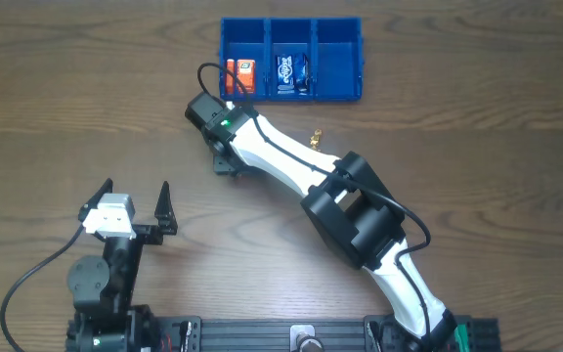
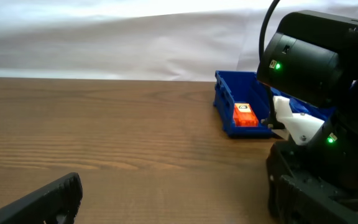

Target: Sort Candies Into Trays

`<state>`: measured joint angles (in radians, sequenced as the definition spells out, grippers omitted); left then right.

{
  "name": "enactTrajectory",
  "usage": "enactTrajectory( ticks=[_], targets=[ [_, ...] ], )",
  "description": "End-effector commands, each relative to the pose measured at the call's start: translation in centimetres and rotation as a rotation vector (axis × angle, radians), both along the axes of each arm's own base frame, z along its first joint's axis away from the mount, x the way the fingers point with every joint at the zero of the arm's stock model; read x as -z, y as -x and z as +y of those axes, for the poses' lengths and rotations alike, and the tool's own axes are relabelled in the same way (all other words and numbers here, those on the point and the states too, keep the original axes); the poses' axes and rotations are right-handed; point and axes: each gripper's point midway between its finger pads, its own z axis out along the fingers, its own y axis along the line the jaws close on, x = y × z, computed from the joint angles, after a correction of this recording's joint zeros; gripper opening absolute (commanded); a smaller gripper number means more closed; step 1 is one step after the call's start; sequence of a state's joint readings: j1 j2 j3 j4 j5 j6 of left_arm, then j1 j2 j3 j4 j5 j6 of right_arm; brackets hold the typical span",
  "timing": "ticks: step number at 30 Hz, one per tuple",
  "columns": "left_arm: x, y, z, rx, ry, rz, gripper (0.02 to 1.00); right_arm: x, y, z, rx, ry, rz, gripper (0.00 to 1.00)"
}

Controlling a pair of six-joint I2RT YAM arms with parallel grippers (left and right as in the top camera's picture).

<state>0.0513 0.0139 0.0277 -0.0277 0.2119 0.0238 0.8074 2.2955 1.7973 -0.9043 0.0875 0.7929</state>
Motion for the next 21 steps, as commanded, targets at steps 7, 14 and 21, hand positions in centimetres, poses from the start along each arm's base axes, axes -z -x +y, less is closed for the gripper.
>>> enactTrajectory(
  ticks=[7, 14, 21],
  targets=[
    [1.6, 0.1, -0.4, 0.023, -0.001, 0.043, 0.996, 0.5, -0.1, -0.4, 0.024, 0.022, -0.007, 0.137],
    [1.6, 0.1, -0.4, 0.023, -0.001, 0.043, 0.998, -2.2, -1.1, -1.0, 0.021, 0.03, -0.056, 0.073],
    [1.6, 0.1, -0.4, 0.023, -0.001, 0.043, 0.998, -18.9, -6.0, -7.9, 0.059, -0.048, -0.363, 0.064]
  ],
)
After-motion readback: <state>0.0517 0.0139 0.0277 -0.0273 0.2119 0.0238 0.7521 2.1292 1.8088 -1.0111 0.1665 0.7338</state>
